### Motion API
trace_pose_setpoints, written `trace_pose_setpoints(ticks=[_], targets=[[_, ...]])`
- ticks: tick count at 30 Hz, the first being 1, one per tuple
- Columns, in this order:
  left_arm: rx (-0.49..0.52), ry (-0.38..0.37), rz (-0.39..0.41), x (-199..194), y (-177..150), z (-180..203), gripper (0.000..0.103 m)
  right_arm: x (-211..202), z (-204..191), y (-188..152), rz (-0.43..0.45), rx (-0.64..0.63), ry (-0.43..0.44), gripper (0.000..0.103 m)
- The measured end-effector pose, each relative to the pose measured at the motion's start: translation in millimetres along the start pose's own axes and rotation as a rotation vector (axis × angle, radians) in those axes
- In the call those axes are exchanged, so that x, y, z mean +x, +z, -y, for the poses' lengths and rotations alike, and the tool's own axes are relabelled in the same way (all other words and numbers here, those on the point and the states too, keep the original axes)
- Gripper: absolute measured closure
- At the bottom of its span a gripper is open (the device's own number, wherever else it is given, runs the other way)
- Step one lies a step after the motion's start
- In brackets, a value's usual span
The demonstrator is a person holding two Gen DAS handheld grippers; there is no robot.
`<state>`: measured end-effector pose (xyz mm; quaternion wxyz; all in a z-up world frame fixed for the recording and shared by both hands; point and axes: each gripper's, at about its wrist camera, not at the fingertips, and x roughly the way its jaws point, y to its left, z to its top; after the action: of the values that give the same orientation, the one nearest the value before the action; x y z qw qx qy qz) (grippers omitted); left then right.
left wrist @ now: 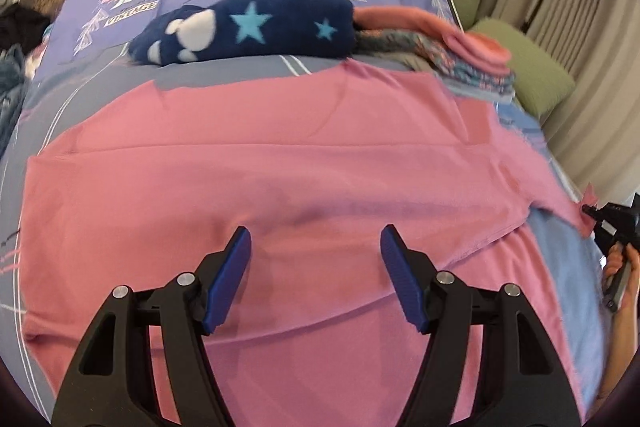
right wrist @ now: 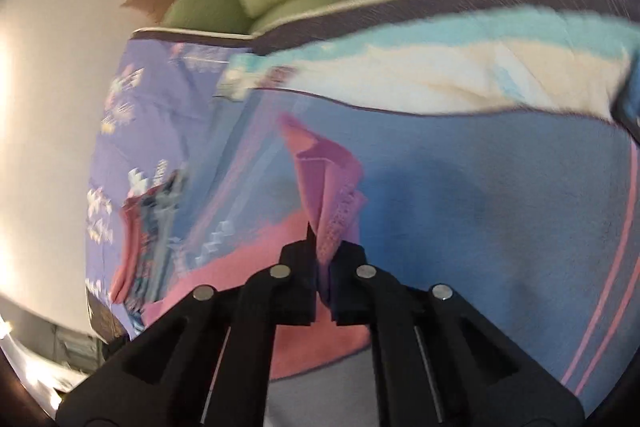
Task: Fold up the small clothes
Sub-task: 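Grasp the other pink sleeve cuff with the right gripper and lift it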
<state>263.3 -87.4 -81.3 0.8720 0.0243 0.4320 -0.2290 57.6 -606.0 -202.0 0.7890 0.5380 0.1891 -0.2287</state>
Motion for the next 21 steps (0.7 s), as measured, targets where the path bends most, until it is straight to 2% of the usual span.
trace_pose_setpoints(ticks=[5,9,12,14,16,21], targets=[[-0.121,-0.004,0.07,-24,1,-37,0.035,-12,-85,-20,-0.008,-0.108,0.181,0.099],[-0.186,-0.04,0.106,-47,-4,-63,0.035,-14,-191,-65,-0.048,-0.318,0.322,0.099],[-0.217,-0.067,0.135,-59,-10,-81,0.034,-6,-263,-109,-0.111,-0.441,0.423,0.099],[-0.252,-0.05,0.153,-65,-16,-97,0.034,0,-303,-141,-0.168,-0.509,0.48,0.099],[-0.292,-0.05,0.173,-70,-21,-111,0.034,8,-335,-177,-0.206,-0.582,0.504,0.099],[-0.391,-0.148,0.217,-88,-27,-155,0.034,29,-379,-284,-0.349,-0.811,0.524,0.099]])
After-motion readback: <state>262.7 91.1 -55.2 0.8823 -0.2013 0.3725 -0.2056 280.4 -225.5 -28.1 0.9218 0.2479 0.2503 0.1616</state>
